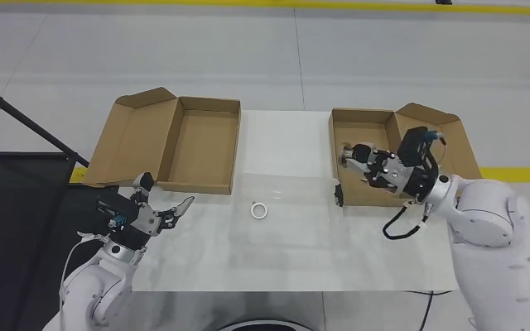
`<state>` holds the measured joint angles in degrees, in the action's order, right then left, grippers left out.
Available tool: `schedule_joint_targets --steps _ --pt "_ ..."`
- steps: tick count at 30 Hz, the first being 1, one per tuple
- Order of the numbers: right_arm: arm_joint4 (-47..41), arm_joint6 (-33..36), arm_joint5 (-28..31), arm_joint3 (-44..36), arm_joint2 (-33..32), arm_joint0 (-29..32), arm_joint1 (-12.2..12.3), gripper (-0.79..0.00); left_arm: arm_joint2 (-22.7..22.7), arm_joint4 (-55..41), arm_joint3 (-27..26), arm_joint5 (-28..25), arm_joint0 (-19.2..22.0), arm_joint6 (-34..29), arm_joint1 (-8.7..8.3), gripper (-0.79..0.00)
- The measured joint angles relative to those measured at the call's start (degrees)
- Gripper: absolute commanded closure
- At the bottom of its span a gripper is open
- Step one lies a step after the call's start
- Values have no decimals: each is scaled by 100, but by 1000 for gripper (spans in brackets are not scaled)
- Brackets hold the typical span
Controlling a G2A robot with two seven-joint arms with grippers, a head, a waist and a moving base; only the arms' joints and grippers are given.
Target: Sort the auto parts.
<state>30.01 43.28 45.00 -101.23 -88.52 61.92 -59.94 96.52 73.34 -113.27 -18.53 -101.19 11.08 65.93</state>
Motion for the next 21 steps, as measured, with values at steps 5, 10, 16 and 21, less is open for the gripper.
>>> schedule_joint_targets --steps 5,10,16,21 --pt "843 401 -986 -93 39 -141 35 0 0 0 0 0 0 0 0 -785" --pt "1323 872 -1997 263 542 -578 6 0 0 0 0 0 0 0 0 -785" --pt "2031 1519 -3046 1149 1212 -1267 -68 0 0 0 0 0 0 0 0 -785" --pt "2562 2057 -3818 2149 1864 -1963 -188 0 0 0 0 0 0 0 0 -785"
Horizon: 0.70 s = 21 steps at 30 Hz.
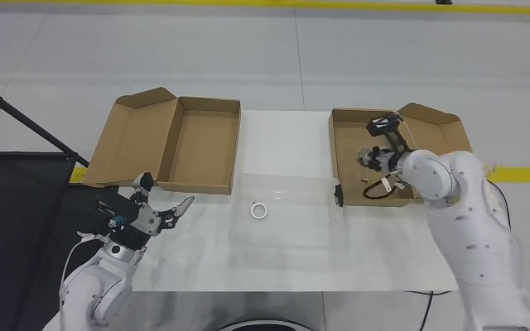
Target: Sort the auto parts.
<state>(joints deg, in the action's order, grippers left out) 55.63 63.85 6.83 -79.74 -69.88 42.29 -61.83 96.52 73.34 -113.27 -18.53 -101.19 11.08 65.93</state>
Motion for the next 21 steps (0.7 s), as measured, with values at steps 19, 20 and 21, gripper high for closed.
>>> schedule_joint_targets --steps 19,20,21 --pt "438 -46 -892 2484 1212 -1284 -448 0 0 0 0 0 0 0 0 -785" --pt "444 -45 -897 2531 1239 -1308 -463 0 0 0 0 0 0 0 0 -785" --pt "445 -50 -896 2592 1269 -1338 -481 -55 0 0 0 0 0 0 0 -785"
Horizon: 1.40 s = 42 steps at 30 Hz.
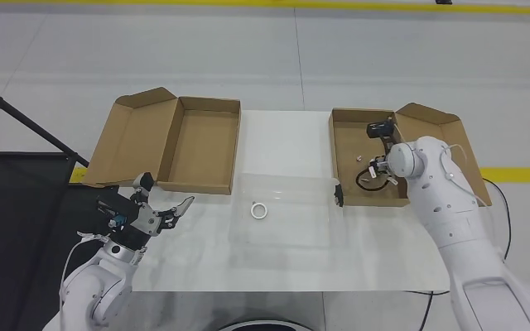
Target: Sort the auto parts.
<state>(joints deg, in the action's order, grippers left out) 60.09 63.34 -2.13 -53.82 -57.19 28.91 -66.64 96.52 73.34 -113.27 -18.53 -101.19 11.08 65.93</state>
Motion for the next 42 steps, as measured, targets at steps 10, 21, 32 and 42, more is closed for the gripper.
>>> schedule_joint_targets --steps 10,21,32,42 --pt "-9 -64 11 198 3 -121 -57 -727 0 0 0 0 0 0 0 -785" --pt "617 184 -366 -2108 -771 833 262 -785 28 438 -243 -88 16 -1 -22 -785" --pt "895 -877 841 -5649 -2145 3155 631 -785 182 815 -697 -1822 614 -1000 -182 -785" --pt "322 -2696 2629 -6990 -3281 4881 781 -785 -468 597 -713 -2513 1987 -2771 -260 -785"
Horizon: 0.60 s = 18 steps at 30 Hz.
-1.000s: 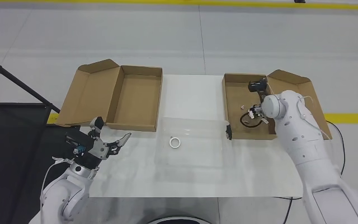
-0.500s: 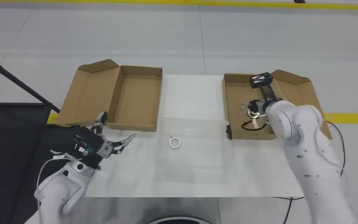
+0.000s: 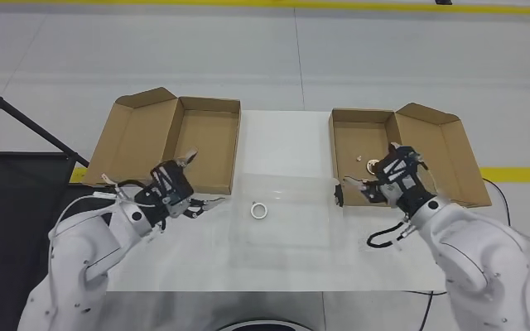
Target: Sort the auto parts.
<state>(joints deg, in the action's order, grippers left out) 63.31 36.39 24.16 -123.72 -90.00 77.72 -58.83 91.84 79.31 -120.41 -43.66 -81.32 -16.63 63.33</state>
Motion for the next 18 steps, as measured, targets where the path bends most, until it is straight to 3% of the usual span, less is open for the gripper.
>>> schedule_joint_targets --steps 5,9,12,18 --pt "5 -830 675 -295 -461 671 38 -785 -678 -4 133 -36 578 -750 16 -785" --pt "83 -1326 858 -430 -768 1131 46 -785 -1209 -276 273 -98 1104 -1445 42 -785" --pt "84 -1331 863 -430 -773 1134 46 -785 -1512 -403 297 -161 1443 -2004 53 -785" --pt "82 -1326 859 -429 -770 1130 46 -785 -1529 -386 286 -145 1455 -2039 53 -785"
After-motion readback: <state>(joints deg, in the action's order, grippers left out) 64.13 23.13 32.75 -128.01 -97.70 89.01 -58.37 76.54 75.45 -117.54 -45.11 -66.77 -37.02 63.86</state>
